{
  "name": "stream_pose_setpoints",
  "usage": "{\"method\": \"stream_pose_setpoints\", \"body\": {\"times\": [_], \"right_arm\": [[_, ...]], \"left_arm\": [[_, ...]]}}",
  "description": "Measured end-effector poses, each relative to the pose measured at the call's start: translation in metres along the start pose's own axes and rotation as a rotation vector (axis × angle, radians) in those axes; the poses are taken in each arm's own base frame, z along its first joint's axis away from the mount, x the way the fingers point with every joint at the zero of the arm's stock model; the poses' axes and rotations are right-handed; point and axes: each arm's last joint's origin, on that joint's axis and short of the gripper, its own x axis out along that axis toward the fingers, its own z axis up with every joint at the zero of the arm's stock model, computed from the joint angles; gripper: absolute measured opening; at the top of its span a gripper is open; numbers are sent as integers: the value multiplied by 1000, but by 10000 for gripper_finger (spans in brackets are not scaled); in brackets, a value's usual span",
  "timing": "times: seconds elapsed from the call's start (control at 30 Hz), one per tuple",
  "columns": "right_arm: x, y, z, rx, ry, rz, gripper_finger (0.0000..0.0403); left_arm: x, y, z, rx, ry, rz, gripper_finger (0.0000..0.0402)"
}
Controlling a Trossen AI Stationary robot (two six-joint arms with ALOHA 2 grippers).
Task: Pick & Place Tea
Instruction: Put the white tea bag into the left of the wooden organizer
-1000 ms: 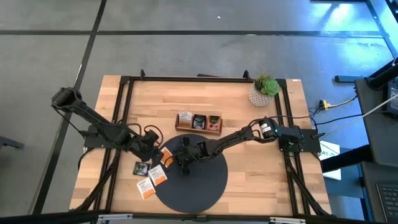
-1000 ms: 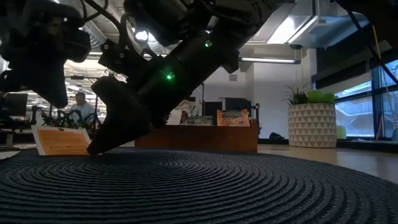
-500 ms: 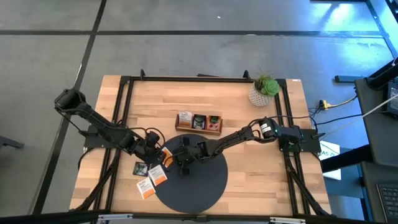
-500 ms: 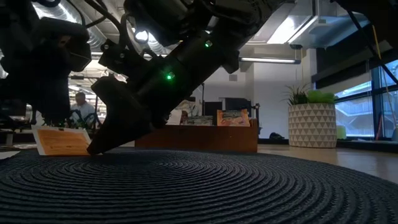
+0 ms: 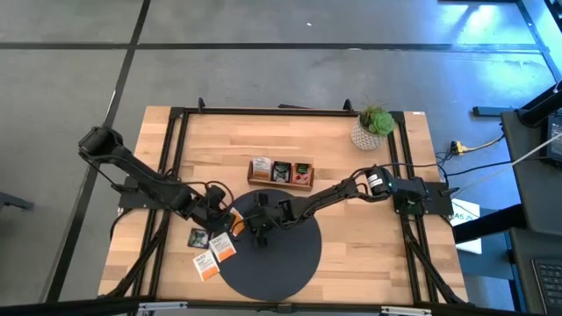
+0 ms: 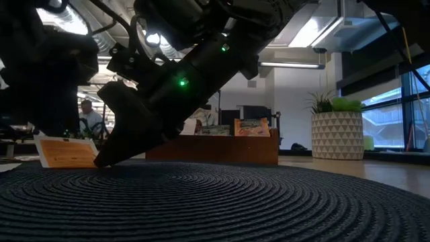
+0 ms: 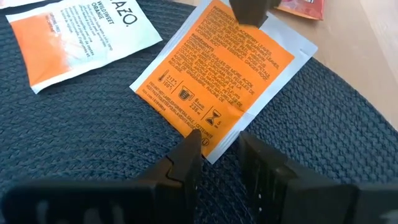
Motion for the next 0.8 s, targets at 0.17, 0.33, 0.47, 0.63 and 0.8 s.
{"method": "stream_pose_setpoints", "body": {"times": [0.17,0.33,0.47,0.63,0.8], "right_arm": [[0,0,0,1,0,0,112],[0,0,0,1,-1,0,112],[0,0,0,2,-5,1,112],[0,0,0,3,-6,0,112],[0,0,0,2,-6,0,112]], "left_arm": [[7,1,-2,-5,-3,33,162],[11,-3,-4,-14,45,10,160],[11,-7,-4,-26,48,-30,143],[10,-9,-4,-18,50,-53,106],[10,-9,-4,-12,50,-52,64]]}}
